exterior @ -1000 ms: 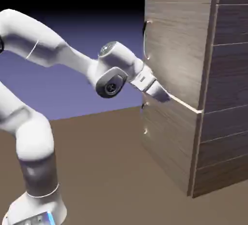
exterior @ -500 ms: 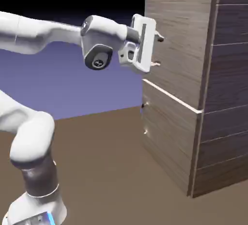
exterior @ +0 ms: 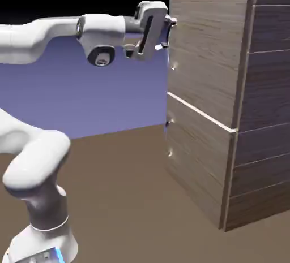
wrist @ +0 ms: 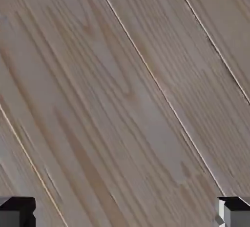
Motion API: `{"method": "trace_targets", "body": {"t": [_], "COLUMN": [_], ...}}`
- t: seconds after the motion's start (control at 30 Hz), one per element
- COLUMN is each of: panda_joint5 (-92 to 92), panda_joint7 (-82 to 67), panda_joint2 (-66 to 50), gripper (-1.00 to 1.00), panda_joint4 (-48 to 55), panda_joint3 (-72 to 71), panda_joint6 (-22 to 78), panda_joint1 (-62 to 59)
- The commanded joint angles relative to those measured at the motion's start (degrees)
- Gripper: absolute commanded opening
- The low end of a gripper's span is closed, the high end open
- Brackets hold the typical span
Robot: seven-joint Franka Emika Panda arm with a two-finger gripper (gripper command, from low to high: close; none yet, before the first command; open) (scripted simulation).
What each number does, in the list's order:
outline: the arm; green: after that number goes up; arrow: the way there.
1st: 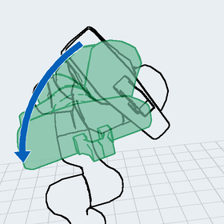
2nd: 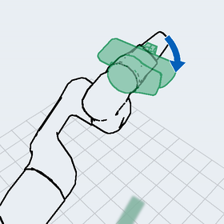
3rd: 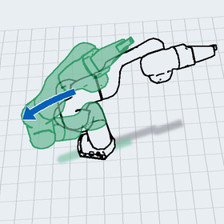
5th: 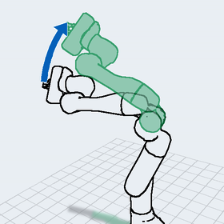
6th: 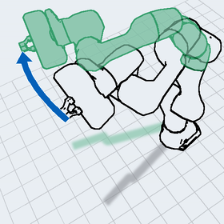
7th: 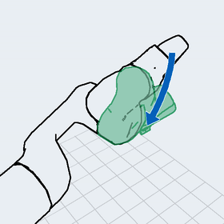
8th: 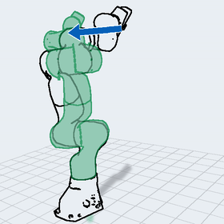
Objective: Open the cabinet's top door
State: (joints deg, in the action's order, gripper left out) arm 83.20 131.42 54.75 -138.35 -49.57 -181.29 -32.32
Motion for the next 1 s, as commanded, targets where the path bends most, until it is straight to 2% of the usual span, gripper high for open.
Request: {"method": "trace_targets", "body": {"t": [0.0,0.43,0.67,0.7,0.73,0.97], "panda_joint5": [2.33,32.34,35.94,35.94,35.94,39.66], "panda_joint7": [2.5,34.58,34.58,34.58,34.58,34.58], "panda_joint2": [0.62,8.58,11.43,11.43,11.43,24.51], "gripper": [0.0,0.0,0.0,-1.0,-1.0,-1.0], "panda_joint4": [0.64,8.8,14.68,14.68,14.68,1.5], "panda_joint3": [-1.39,-19.26,-21.87,-21.87,-21.87,-13.15], "panda_joint6": [-0.2,-2.83,3.33,3.33,3.33,20.77], "panda_joint1": [-0.93,-12.83,-24.19,-24.19,-24.19,-16.82]}}
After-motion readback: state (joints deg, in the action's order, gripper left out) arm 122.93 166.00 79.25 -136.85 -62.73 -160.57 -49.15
